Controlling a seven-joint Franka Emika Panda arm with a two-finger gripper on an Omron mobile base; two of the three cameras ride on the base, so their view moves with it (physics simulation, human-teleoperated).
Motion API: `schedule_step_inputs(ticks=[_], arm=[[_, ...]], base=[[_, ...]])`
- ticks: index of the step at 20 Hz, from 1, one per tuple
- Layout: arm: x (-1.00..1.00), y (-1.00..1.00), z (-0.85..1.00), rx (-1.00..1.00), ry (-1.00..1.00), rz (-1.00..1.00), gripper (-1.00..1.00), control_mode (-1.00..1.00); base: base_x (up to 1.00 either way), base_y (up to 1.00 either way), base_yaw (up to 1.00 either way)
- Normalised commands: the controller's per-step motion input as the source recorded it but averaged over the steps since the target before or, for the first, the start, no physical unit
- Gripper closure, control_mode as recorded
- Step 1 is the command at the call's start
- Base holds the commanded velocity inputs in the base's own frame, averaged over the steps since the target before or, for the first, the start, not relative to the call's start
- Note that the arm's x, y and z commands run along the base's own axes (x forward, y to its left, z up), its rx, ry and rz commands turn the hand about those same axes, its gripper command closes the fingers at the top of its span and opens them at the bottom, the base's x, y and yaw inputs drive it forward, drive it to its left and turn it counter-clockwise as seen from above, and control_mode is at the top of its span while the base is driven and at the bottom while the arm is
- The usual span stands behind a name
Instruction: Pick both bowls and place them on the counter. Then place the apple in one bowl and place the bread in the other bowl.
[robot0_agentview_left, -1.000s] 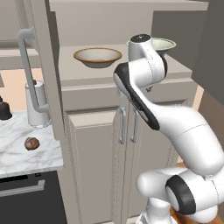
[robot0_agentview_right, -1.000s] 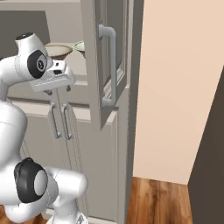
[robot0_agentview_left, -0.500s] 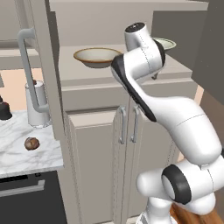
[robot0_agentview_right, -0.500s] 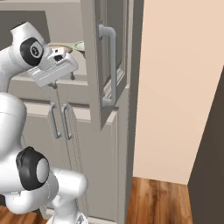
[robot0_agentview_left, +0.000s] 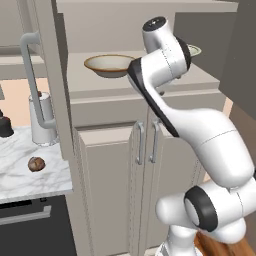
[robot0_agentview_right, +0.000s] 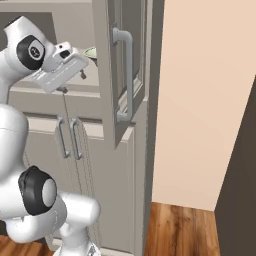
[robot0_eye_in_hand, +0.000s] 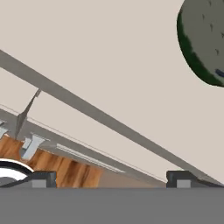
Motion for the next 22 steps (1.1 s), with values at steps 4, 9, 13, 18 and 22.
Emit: schedule_step_inputs(ticks=[4,9,13,18,22], arm=[[0.0,-0.13,0.05,-0.12,-0.18,0.17,-1.0,-1.0],[-0.04,-0.15,0.0,-0.1,-0.27,0.18,-1.0,-1.0],[0.02,-0.12,0.27,-0.09,-0.25,0.13,-1.0,-1.0],[0.26,-0.12,0.44,-0.05,-0.09,0.05,-1.0,-1.0],[0.42,0.0,0.52,-0.04,0.0,0.0,-1.0,-1.0]], base=[[0.0,0.0,0.0],[0.0,0.0,0.0],[0.0,0.0,0.0],[0.0,0.0,0.0],[0.0,0.0,0.0]])
